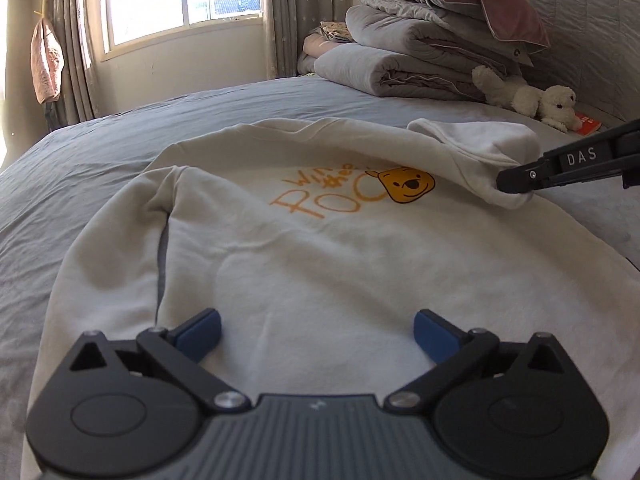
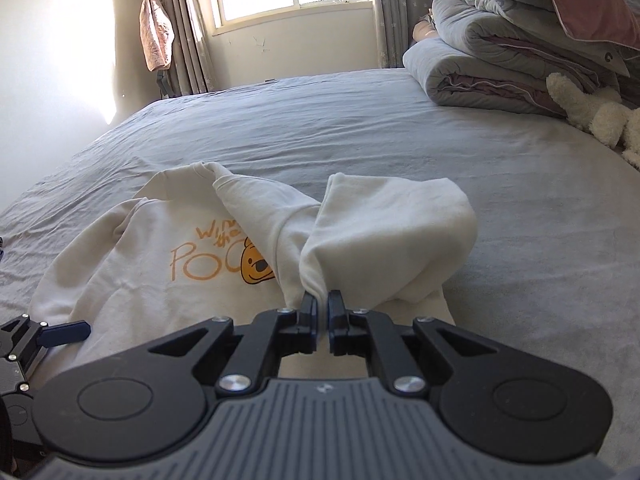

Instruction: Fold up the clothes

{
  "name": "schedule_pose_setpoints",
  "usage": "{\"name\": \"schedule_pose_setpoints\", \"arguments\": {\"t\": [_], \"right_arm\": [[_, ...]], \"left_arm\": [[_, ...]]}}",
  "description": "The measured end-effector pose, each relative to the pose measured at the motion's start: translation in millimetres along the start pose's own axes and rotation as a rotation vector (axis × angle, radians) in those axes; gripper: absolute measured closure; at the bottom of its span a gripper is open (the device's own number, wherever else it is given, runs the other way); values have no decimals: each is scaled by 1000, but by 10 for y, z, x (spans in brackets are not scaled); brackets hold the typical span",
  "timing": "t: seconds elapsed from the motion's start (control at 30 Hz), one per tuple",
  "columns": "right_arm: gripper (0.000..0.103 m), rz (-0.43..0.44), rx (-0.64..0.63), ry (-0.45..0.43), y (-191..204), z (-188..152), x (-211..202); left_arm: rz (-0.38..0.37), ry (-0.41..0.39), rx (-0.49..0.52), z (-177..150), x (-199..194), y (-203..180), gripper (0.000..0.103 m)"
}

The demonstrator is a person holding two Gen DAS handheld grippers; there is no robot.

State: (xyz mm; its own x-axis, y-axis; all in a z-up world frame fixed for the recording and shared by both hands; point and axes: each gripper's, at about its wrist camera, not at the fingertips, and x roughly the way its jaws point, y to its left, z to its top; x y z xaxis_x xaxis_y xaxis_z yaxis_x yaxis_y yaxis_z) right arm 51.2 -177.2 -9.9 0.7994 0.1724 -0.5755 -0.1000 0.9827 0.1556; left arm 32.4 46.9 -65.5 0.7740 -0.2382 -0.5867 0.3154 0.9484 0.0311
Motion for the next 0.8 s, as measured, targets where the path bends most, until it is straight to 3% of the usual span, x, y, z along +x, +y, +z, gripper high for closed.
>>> {"name": "schedule_pose_setpoints", "arguments": {"t": [0.3, 0.53, 0.8], "right_arm": [[95, -6, 0, 35, 48, 2, -19], [95, 2, 83, 140, -22, -33, 45], [95, -22, 29, 130, 47, -50, 47]], "left_arm": [[5, 4, 7, -9, 0, -10, 0], [5, 4, 7, -11, 2, -11, 0], [6, 3, 8, -11, 1, -12, 0]]}}
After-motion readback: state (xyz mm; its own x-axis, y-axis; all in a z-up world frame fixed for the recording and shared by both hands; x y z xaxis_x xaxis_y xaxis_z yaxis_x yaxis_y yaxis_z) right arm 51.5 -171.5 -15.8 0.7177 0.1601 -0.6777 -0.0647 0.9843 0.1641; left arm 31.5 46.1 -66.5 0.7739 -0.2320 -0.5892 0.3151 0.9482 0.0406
